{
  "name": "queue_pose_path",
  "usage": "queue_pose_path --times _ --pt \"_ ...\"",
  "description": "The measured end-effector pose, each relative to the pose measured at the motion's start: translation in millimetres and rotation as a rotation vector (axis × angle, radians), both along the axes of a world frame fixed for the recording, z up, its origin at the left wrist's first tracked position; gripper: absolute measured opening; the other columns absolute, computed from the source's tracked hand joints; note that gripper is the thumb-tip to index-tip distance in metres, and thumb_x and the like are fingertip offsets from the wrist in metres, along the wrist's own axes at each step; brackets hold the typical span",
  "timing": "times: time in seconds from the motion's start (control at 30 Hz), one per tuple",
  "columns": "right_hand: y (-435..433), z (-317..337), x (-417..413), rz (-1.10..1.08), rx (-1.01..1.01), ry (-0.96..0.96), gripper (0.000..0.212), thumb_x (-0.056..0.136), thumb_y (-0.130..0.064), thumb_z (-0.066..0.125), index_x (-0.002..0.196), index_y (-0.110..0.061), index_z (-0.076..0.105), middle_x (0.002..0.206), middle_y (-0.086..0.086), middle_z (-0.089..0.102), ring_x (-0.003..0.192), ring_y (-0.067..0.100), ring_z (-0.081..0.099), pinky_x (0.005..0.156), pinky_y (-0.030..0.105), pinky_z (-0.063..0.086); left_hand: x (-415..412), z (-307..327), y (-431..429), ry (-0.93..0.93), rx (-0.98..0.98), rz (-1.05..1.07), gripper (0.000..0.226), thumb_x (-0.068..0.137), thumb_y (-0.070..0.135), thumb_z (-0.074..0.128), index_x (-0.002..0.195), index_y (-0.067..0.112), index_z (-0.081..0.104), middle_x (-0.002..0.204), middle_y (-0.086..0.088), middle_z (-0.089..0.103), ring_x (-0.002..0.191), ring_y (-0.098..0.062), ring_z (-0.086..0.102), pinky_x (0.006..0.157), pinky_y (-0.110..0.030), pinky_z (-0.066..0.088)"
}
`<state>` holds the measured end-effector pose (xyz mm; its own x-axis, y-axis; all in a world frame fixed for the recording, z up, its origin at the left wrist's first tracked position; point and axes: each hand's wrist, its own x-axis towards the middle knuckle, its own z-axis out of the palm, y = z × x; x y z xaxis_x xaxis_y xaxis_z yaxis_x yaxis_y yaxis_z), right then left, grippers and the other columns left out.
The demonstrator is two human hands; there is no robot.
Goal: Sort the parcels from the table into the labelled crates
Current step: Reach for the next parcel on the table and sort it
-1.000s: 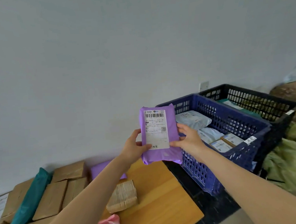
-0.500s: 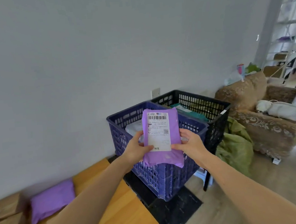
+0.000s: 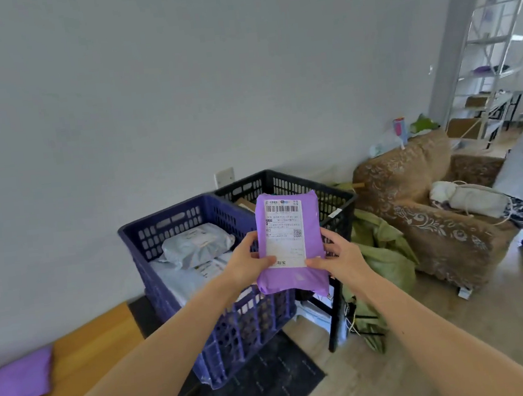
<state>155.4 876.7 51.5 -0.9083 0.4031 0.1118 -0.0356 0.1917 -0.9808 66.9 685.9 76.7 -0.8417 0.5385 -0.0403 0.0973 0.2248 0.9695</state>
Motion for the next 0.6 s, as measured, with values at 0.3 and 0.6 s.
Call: queue_pose_path --times 0.3,0.6 --pt "89 -4 0 -0.011 -0.009 0.01 0.08 0.072 0.001 0.08 0.141 -0.02 0.044 0.101 -0.012 0.064 0.095 0.005 0.064 0.072 0.023 0.057 -2 -2 91 0.025 -0.023 0.007 0.048 0.089 0.006 0.064 0.122 0.031 0.04 0.103 0.001 0.067 0.089 -0.012 0.066 0.059 -0.022 0.054" --pt "153 -16 -58 -0.032 -0.057 -0.016 0.081 0.073 0.002 0.079 0.142 -0.021 0.042 0.113 0.003 0.065 0.103 0.018 0.064 0.077 0.03 0.057 -63 -13 158 0.015 -0.021 -0.012 0.05 0.089 0.005 0.065 0.126 0.028 0.042 0.104 0.001 0.067 0.089 -0.011 0.066 0.061 -0.024 0.056"
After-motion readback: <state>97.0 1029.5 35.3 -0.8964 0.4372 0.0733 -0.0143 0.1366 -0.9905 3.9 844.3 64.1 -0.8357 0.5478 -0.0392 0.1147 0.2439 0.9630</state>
